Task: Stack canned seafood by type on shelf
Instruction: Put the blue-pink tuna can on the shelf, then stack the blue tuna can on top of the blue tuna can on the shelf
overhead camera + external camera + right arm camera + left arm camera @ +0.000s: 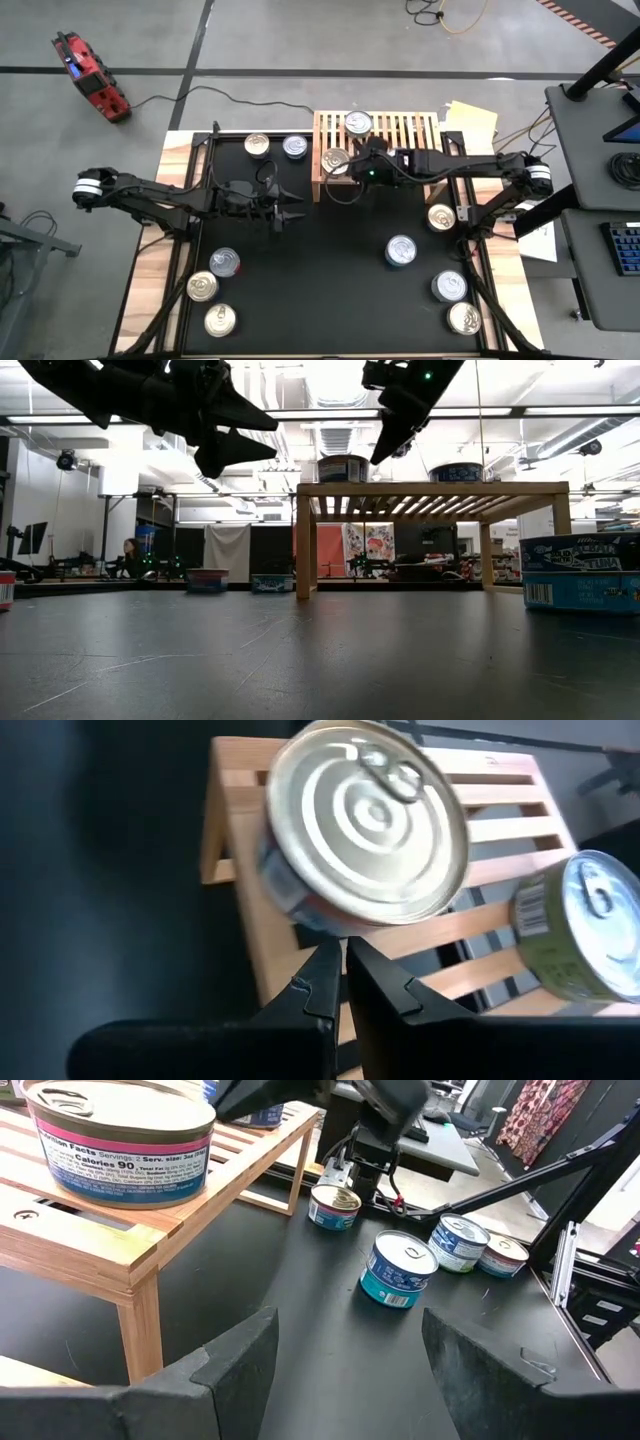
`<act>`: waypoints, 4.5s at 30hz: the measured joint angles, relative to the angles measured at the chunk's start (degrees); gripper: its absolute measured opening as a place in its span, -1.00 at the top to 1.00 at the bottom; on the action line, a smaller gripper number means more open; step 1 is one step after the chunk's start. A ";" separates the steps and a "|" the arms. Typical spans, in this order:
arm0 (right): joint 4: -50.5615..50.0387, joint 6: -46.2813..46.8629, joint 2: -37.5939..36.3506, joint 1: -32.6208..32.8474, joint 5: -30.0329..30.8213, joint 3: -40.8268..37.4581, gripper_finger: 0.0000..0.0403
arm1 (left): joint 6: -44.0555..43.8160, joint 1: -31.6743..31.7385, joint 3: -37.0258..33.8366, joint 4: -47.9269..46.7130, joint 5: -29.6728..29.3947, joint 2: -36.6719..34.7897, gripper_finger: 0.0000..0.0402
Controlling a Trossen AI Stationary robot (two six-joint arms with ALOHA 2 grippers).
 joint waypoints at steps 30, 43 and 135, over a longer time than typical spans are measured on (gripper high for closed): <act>-6.64 10.06 -1.89 2.56 -0.69 -0.04 0.94 | -0.72 -0.01 -0.04 -0.40 0.00 -0.02 -0.16; -7.08 17.03 -1.84 17.06 -8.09 -0.60 0.94 | -1.30 -2.83 -0.11 -0.40 -0.04 -0.02 -0.16; -15.90 82.37 -1.69 42.86 7.32 -22.72 0.94 | 9.81 -14.17 9.95 43.02 -2.43 44.35 -0.16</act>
